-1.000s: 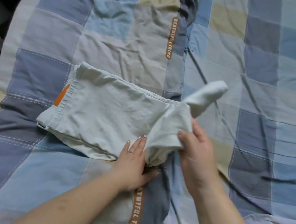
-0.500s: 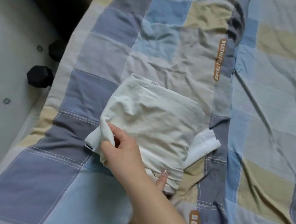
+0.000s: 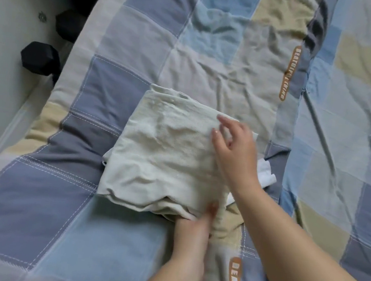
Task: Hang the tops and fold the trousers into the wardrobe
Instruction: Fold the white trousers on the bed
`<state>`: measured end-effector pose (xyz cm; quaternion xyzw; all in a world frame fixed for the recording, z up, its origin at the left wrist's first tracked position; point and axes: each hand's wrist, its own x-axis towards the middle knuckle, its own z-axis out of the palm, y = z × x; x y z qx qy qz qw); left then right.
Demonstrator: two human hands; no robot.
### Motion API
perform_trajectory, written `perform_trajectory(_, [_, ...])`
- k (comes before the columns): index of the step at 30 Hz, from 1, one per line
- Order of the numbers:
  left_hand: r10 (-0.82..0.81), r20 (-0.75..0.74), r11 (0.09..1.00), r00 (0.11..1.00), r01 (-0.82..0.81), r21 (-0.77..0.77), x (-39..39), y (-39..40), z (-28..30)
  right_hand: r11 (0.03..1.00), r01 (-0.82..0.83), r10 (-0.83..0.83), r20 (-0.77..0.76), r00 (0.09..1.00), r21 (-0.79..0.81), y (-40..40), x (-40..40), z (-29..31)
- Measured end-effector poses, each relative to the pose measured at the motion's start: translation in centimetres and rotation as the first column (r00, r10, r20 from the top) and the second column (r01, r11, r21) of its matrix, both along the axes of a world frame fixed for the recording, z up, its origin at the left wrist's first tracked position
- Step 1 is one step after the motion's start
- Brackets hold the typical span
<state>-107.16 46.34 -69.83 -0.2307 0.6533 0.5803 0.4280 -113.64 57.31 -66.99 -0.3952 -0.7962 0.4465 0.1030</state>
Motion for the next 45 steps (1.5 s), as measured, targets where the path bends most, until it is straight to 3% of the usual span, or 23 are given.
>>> perform_trajectory(1, [0.094, 0.114, 0.994, 0.989, -0.086, -0.073, -0.3, -0.6, -0.1, 0.998, 0.068, -0.069, 0.057, 0.996, 0.018, 1.9, 0.7, -0.7])
perform_trajectory(2, [0.112, 0.018, 0.989, 0.994, -0.109, -0.1, 0.1, -1.2, -0.2, 0.996, 0.094, -0.094, 0.145, 0.985, 0.006, 3.4, 1.4, -1.4])
perform_trajectory(5, [-0.018, -0.057, 0.992, 0.998, 0.011, -0.124, 0.5, -2.5, -0.7, 1.0, -0.026, 0.028, 0.343, 0.939, -0.008, 5.9, 2.6, -3.6])
perform_trajectory(7, [-0.06, -0.095, 0.996, 0.994, 0.053, -0.066, 0.0, -3.0, -0.3, 0.998, -0.043, 0.03, 0.329, 0.944, 0.034, 6.6, 2.2, -4.2])
perform_trajectory(11, [-0.124, -0.093, 0.992, 0.988, 0.126, 0.018, -1.5, -4.5, -0.4, 0.988, 0.148, -0.151, 0.303, 0.941, 0.034, 8.1, 2.8, -4.8])
perform_trajectory(14, [-0.164, 0.018, 0.986, 0.986, 0.164, -0.027, -1.8, -5.4, -0.5, 0.981, 0.194, -0.181, 0.32, 0.93, -0.008, 7.3, 3.8, -5.4])
perform_trajectory(17, [-0.132, 0.131, 0.98, 0.983, 0.149, -0.133, -0.8, -6.6, 1.7, 0.981, 0.192, -0.195, 0.216, 0.957, 0.038, 5.7, 4.3, -4.1])
perform_trajectory(18, [-0.201, 0.094, 0.962, 0.975, 0.215, -0.167, -0.5, -7.5, 3.1, 0.983, 0.15, -0.165, 0.153, 0.974, 0.106, 4.9, 4.7, -3.5])
perform_trajectory(19, [-0.323, -0.033, 0.932, 0.946, 0.312, -0.186, -0.6, -8.0, 4.6, 0.98, 0.09, -0.106, 0.081, 0.991, 0.18, 3.8, 5.0, -2.9])
perform_trajectory(20, [-0.47, -0.236, 0.879, 0.85, 0.429, -0.207, -1.5, -8.0, 6.4, 0.969, 0.02, -0.028, 0.03, 0.999, 0.247, 2.5, 5.4, -2.6])
perform_trajectory(21, [-0.559, -0.466, 0.825, 0.686, 0.516, -0.23, -2.9, -7.8, 7.1, 0.95, -0.058, 0.055, 0.021, 0.998, 0.305, 1.1, 5.6, -2.7])
perform_trajectory(23, [-0.606, -0.772, 0.702, 0.192, 0.585, -0.405, -7.2, -6.4, 6.0, 0.892, -0.198, 0.173, 0.097, 0.98, 0.406, -1.4, 5.5, -3.8])
perform_trajectory(24, [-0.635, -0.772, 0.644, -0.033, 0.529, -0.552, -9.7, -5.1, 4.6, 0.872, -0.245, 0.195, 0.158, 0.968, 0.424, -2.4, 5.2, -4.5])
perform_trajectory(25, [-0.688, -0.698, 0.58, -0.197, 0.428, -0.693, -12.3, -3.7, 2.9, 0.866, -0.278, 0.201, 0.22, 0.955, 0.415, -3.2, 5.0, -5.1])
perform_trajectory(26, [-0.778, -0.559, 0.474, -0.287, 0.314, -0.822, -14.4, -2.5, 1.1, 0.866, -0.307, 0.206, 0.276, 0.939, 0.394, -3.7, 4.9, -5.7])
perform_trajectory(28, [-0.9, -0.239, 0.172, -0.364, 0.206, -0.963, -17.5, -1.3, -2.2, 0.862, -0.347, 0.211, 0.361, 0.908, 0.369, -3.9, 5.2, -7.0])
perform_trajectory(29, [-0.901, -0.167, 0.092, -0.4, 0.199, -0.976, -18.3, -1.2, -3.9, 0.859, -0.361, 0.212, 0.39, 0.896, 0.363, -3.9, 5.5, -7.8])
perform_trajectory(30, [-0.889, -0.154, 0.072, -0.431, 0.2, -0.977, -18.8, -1.2, -5.4, 0.859, -0.368, 0.21, 0.411, 0.887, 0.356, -3.8, 5.8, -8.5])
perform_trajectory(35, [-0.841, -0.222, 0.136, -0.494, 0.206, -0.969, -19.8, -0.5, -10.4, 0.86, -0.366, 0.175, 0.466, 0.867, 0.357, -3.5, 5.3, -12.8])
perform_trajectory(40, [-0.868, -0.231, 0.115, -0.44, 0.274, -0.955, -19.9, -0.3, -9.7, 0.882, -0.387, 0.227, 0.477, 0.849, 0.269, -3.0, 4.9, -12.2])
perform_trajectory(42, [-0.866, -0.346, 0.22, -0.36, 0.348, -0.912, -20.2, -0.7, -8.0, 0.933, -0.302, 0.234, 0.309, 0.922, 0.194, -2.6, 5.7, -10.3])
perform_trajectory(45, [-0.819, -0.563, 0.497, -0.11, 0.355, -0.792, -21.4, -2.6, -5.5, 1.0, -0.008, 0.007, 0.076, 0.997, 0.015, -2.6, 8.0, -7.5])
